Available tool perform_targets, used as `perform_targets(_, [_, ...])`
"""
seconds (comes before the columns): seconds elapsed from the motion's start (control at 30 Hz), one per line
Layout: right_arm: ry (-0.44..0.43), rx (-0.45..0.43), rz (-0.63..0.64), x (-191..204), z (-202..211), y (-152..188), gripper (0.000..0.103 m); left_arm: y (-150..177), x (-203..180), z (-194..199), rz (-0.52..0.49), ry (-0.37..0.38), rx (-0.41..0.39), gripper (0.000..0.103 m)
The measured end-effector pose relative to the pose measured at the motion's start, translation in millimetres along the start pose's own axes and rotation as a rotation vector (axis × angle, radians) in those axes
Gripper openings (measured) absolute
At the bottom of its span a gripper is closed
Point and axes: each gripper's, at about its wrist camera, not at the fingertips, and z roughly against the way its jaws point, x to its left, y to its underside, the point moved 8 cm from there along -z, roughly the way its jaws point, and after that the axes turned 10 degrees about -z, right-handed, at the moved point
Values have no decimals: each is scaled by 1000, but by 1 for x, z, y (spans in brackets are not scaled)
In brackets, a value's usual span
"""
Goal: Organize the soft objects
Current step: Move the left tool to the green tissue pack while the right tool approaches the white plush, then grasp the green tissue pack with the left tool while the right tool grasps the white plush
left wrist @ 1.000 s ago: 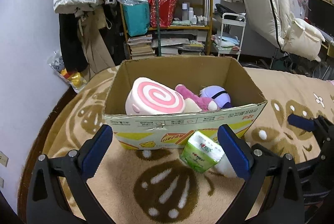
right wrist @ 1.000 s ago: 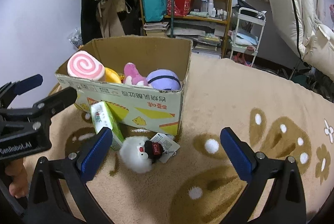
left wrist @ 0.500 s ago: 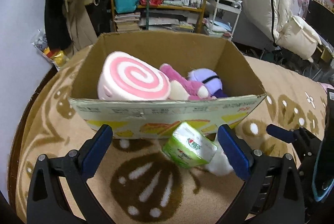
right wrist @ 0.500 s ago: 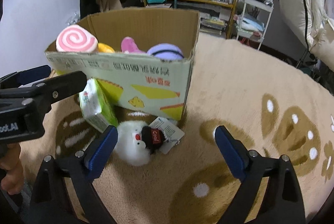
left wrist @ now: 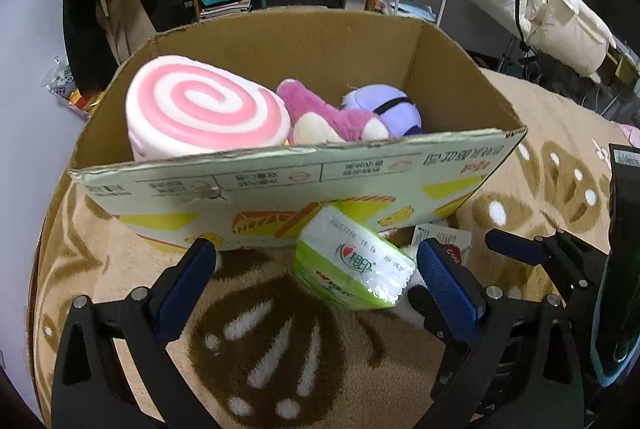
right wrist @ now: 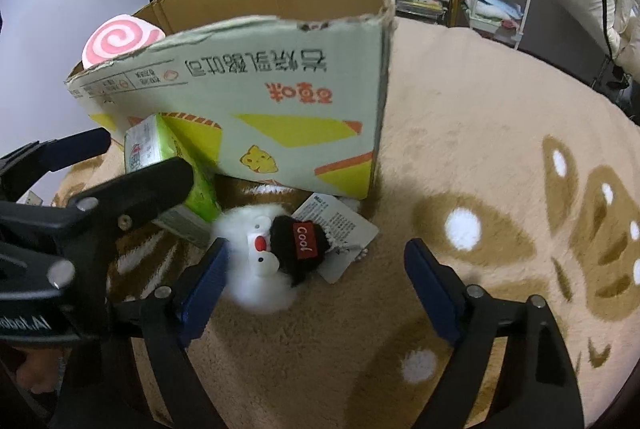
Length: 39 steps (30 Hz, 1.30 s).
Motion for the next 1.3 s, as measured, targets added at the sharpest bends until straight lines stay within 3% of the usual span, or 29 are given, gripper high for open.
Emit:
perform_targets(0.07, [-14,3,-1,1,-2,1,86,2,-1,-3,-7,-6,10,100])
perform_targets(0.5, [-25,23,-8,5,-13,8,86,8,4,-9,19,4,40,100])
perform_targets(1.07, [20,22,29,16,-22,9,86,14,6,-13,13,-37,68,99])
perform_targets(1.3, [40,16,55,25,-28,11,87,17,5,-7,32,3,65,80])
